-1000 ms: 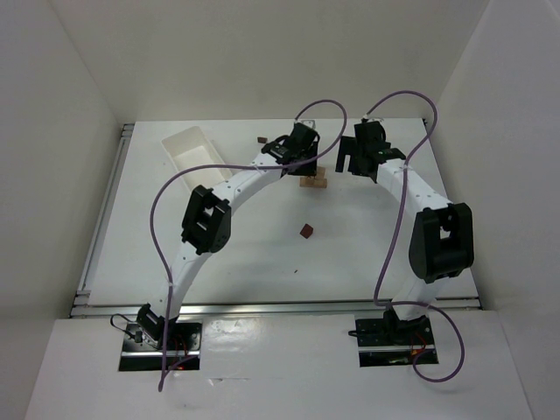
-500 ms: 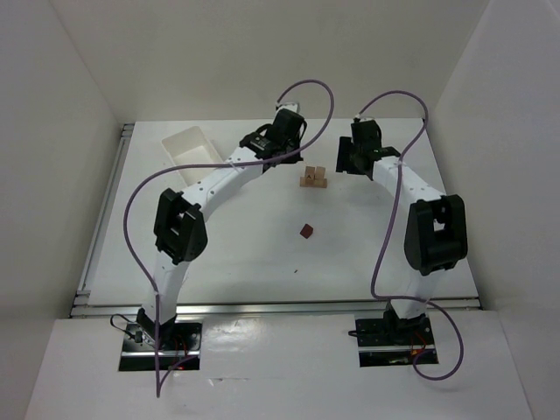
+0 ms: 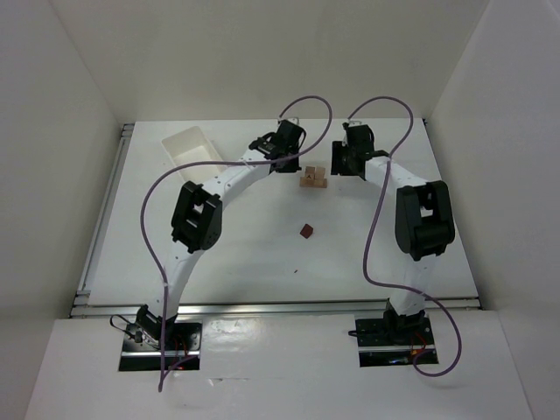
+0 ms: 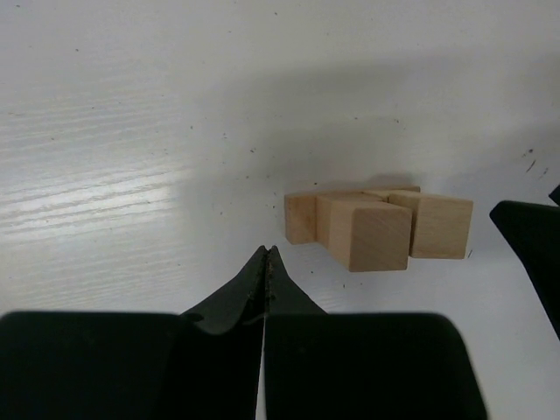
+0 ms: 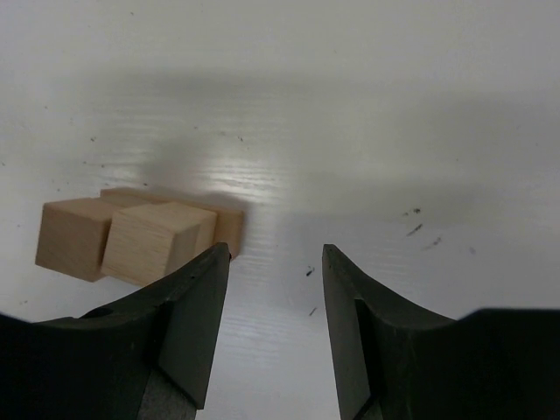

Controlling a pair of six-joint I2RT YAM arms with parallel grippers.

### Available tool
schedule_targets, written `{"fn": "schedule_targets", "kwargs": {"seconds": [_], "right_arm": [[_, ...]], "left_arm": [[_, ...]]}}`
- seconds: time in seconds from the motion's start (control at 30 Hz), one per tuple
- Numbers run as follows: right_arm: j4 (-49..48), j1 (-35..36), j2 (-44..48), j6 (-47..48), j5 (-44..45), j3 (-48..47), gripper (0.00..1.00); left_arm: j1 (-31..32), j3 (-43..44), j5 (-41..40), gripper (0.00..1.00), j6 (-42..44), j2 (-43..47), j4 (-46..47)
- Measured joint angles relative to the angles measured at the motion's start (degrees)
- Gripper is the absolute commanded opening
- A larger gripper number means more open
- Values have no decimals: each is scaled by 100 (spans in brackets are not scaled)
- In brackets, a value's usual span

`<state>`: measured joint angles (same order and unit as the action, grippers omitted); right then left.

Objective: Build the wood block tower

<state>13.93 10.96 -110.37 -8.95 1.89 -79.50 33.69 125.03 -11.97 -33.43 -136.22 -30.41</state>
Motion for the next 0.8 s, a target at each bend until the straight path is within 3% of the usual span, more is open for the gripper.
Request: {"fn": "schedule_targets", "kwargs": {"seconds": [0.8], "right_arm": [[-476, 2, -442, 271, -586, -13, 58]], "left_arm": [[24, 361, 785, 0, -133, -516, 208]]}}
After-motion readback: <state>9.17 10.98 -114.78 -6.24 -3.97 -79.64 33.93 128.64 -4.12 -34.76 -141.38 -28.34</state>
